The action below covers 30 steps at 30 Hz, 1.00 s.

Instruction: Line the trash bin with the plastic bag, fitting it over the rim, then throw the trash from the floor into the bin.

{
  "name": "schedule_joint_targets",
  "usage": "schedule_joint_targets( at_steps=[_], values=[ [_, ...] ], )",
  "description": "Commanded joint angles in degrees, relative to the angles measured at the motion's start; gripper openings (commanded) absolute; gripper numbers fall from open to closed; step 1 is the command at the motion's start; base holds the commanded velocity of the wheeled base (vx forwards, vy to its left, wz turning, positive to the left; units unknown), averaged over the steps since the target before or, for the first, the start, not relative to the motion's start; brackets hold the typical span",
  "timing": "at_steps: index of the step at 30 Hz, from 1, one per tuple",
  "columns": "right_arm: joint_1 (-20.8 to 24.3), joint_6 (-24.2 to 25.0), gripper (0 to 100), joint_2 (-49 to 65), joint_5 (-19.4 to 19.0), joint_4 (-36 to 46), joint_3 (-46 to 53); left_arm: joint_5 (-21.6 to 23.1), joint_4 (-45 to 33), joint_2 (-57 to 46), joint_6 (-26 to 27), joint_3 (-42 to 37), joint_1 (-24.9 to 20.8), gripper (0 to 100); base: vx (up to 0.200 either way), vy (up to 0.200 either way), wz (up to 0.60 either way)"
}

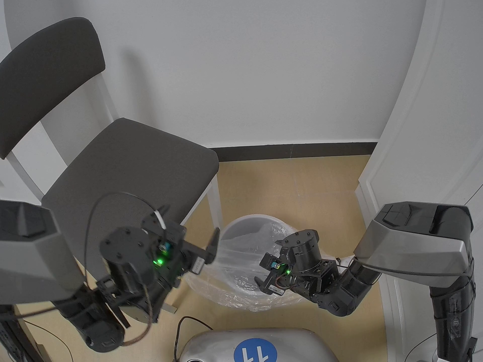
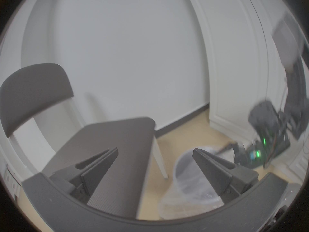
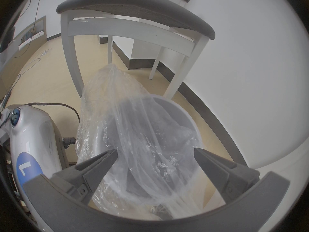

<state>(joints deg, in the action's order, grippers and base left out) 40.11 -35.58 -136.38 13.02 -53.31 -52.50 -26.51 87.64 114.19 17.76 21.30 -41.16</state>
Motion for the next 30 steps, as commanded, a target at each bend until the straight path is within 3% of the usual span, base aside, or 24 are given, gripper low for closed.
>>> schedule_joint_targets(
  at_steps=[1, 7, 13, 17, 30],
  values=[
    [1.2, -0.01, 100, -6.01, 0.69, -0.39, -3.31, 7.35, -0.01, -15.05, 0.61, 0.24, 9.25, 100, 0.0, 0.0, 0.0],
    [2.08, 0.08, 100, -7.85, 0.78, -0.39, -4.62, 10.43, -0.36, -18.3, 0.7, 0.41, 13.38, 100, 0.0, 0.0, 0.0],
    [2.17, 0.25, 100, -8.91, 1.04, -0.48, -5.59, 10.43, -0.27, -17.16, 0.61, 1.29, 13.73, 100, 0.0, 0.0, 0.0],
    [1.2, 0.16, 100, -9.43, 3.33, -0.66, -8.14, 10.43, -0.19, -16.54, 0.61, 1.55, 14.52, 100, 0.0, 0.0, 0.0],
    [-0.47, -0.45, 100, -6.62, 3.5, -3.03, -8.23, 10.43, -0.01, -15.31, 0.7, 1.73, 14.61, 100, 0.0, 0.0, 0.0]
  ],
)
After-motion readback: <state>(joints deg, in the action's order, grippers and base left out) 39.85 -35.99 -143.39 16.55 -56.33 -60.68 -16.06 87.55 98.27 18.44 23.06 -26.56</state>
